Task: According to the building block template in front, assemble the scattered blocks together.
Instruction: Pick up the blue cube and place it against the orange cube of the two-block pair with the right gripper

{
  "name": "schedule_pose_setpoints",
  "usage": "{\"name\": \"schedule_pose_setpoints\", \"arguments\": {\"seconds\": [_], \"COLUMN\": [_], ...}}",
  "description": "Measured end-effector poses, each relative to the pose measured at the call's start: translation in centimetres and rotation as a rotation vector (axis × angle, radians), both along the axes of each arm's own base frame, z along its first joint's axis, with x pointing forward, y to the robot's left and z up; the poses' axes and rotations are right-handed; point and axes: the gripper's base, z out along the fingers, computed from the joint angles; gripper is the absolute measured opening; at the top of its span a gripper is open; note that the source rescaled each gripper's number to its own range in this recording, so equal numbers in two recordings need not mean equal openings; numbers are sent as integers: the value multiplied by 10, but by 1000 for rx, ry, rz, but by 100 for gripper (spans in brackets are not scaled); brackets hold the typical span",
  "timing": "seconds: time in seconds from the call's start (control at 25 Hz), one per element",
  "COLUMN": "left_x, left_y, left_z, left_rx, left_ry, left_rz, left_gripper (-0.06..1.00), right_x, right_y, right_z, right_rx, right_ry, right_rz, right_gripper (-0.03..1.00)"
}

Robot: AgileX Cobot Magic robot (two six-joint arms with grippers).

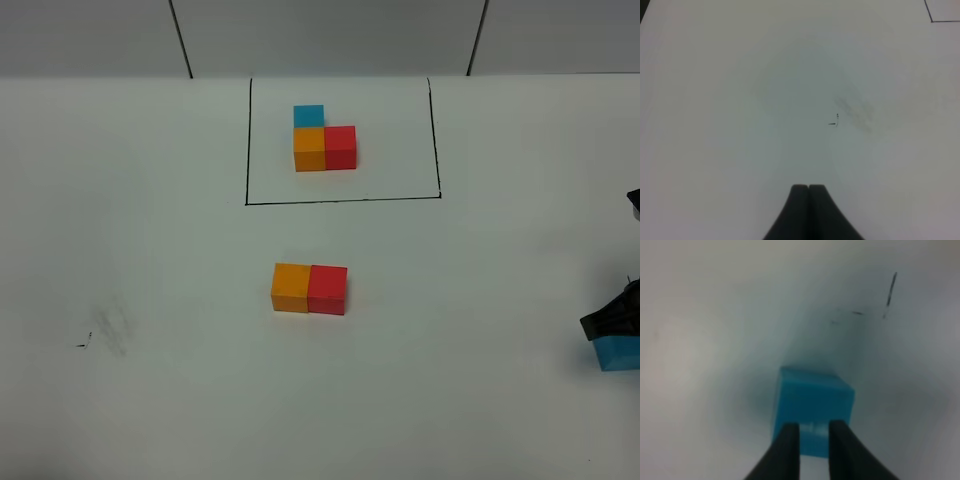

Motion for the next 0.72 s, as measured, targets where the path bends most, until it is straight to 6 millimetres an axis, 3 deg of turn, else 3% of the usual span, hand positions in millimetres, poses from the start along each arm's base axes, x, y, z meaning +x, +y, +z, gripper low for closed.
{"name": "schedule_pose_setpoints", "arguments": {"seconds": [0.36, 0.48, 0.72], "left_x": [0, 0, 0], "left_y": [0, 0, 0], "left_z": [0, 0, 0], "left_rx": [0, 0, 0], "left_ry": [0, 0, 0], "left_rz": [0, 0, 0], "left_gripper": [0, 0, 0], "right_x": [3, 4, 10], "right_y": [1, 1, 0], "right_z": [-11, -18, -34], "right_rx": [25, 29, 6], "right_ry": [33, 60, 92], "right_rz": [-74, -102, -126], "right_gripper": [75, 81, 83]}}
